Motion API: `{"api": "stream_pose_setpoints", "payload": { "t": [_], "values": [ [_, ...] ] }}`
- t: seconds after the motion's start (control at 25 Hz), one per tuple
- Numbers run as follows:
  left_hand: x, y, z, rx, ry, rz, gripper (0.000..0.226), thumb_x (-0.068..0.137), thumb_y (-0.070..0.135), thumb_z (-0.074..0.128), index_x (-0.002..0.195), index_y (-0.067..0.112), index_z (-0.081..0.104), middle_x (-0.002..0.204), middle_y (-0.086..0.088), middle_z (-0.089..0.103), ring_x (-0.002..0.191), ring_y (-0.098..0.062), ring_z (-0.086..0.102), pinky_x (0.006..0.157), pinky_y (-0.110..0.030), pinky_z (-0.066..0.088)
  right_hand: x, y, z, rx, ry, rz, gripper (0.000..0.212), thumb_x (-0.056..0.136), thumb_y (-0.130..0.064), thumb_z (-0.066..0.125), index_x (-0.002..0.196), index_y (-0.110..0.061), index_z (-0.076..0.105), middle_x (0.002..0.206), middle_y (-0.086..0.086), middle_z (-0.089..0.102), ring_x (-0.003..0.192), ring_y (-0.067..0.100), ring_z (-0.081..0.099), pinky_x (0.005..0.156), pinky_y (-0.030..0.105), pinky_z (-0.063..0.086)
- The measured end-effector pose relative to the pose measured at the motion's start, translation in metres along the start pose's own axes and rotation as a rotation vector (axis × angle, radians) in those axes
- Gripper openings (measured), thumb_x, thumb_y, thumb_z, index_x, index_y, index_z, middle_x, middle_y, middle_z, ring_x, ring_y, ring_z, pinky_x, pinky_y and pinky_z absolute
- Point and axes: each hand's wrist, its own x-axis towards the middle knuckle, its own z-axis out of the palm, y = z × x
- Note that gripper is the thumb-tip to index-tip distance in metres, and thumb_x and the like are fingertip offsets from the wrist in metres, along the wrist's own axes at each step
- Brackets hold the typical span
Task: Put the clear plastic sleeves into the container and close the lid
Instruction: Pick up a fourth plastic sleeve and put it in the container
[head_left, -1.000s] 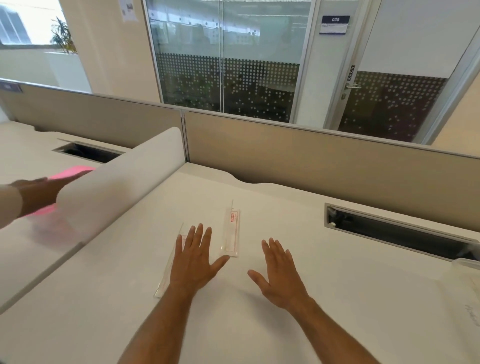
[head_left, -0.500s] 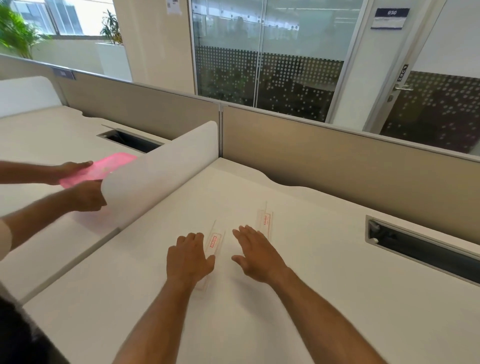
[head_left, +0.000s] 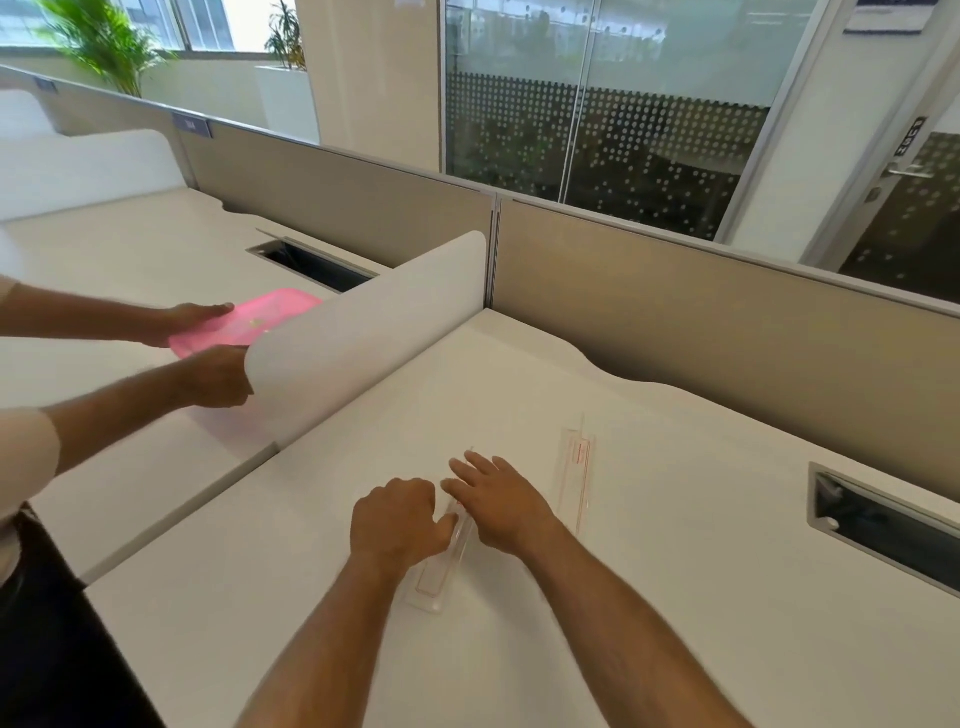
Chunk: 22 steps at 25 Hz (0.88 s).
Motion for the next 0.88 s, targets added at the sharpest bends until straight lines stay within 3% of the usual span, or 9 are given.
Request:
{"api": "stream_pose_setpoints", "payload": {
  "t": [0.12,0.2,0.28,0.36,0.48,0.6,0.76,0.88],
  "values": [
    [-0.001,0.000,0.004,-0.034,0.007,-0.003,0.032,0.076,0.057,0.059,0.081,0.027,0.070,0.075,0.009,0.069,0.065,-0.015,0.058,0.060,-0.026,0.038,0.001,-0.001,0.001,-0.049,0.030,0.013,0.042,0.088,0.000,0.050,0.129,-0.012,0.053,0.138,0.010,0.053,0.141,0.030,0.031,0.118,0.047,0.019],
    [-0.002,0.000,0.004,-0.035,0.028,0.010,0.028,0.078,0.053,0.060,0.080,0.027,0.071,0.074,0.008,0.069,0.064,-0.016,0.057,0.060,-0.026,0.038,-0.002,0.001,0.000,-0.070,0.041,0.026,0.035,0.086,0.002,0.049,0.118,-0.010,0.058,0.118,0.011,0.066,0.124,0.032,0.050,0.114,0.046,0.026],
    [-0.002,0.000,0.003,-0.041,0.057,0.025,0.026,0.079,0.051,0.062,0.081,0.027,0.072,0.073,0.007,0.070,0.062,-0.016,0.054,0.060,-0.026,0.037,-0.007,0.003,-0.004,-0.060,0.051,0.031,0.033,0.084,0.001,0.051,0.114,-0.011,0.059,0.105,0.009,0.068,0.099,0.030,0.060,0.104,0.041,0.037],
    [-0.002,0.000,0.000,-0.077,0.067,0.023,0.024,0.080,0.050,0.065,0.081,0.028,0.073,0.073,0.009,0.071,0.061,-0.014,0.051,0.060,-0.026,0.037,-0.012,0.005,-0.009,-0.009,0.076,0.038,0.037,0.083,0.001,0.054,0.117,-0.013,0.060,0.105,0.007,0.068,0.091,0.029,0.059,0.088,0.036,0.042],
    [-0.002,0.003,-0.006,-0.205,0.048,0.011,0.020,0.080,0.049,0.069,0.082,0.030,0.075,0.075,0.012,0.072,0.066,-0.012,0.059,0.061,-0.025,0.039,-0.023,0.006,-0.021,0.074,0.100,0.045,0.039,0.088,-0.003,0.052,0.124,-0.017,0.058,0.113,0.004,0.066,0.097,0.027,0.058,0.083,0.036,0.042],
    [-0.001,0.008,-0.013,-0.396,-0.037,0.024,0.013,0.080,0.046,0.073,0.081,0.033,0.077,0.070,0.017,0.069,0.068,-0.005,0.061,0.062,-0.023,0.042,-0.040,0.011,-0.034,0.139,0.110,0.058,0.035,0.096,-0.023,0.047,0.130,-0.019,0.054,0.121,0.002,0.063,0.106,0.024,0.055,0.090,0.039,0.041],
    [0.001,0.017,-0.022,-0.606,-0.202,0.119,0.005,0.077,0.036,0.078,0.076,0.031,0.078,0.066,0.015,0.072,0.056,-0.001,0.064,0.062,-0.024,0.053,-0.072,0.018,-0.050,0.257,0.003,0.067,0.072,0.081,-0.066,0.053,0.138,-0.023,0.045,0.130,-0.002,0.057,0.116,0.019,0.049,0.099,0.038,0.037],
    [-0.001,0.032,-0.027,-0.708,-0.337,0.176,0.004,0.076,0.029,0.078,0.074,0.025,0.078,0.066,0.006,0.074,0.054,-0.011,0.069,0.052,-0.022,0.052,-0.093,0.024,-0.056,0.236,-0.068,0.087,0.075,0.077,-0.057,0.062,0.141,-0.024,0.041,0.130,-0.003,0.057,0.117,0.017,0.049,0.100,0.036,0.039]
  ]
}}
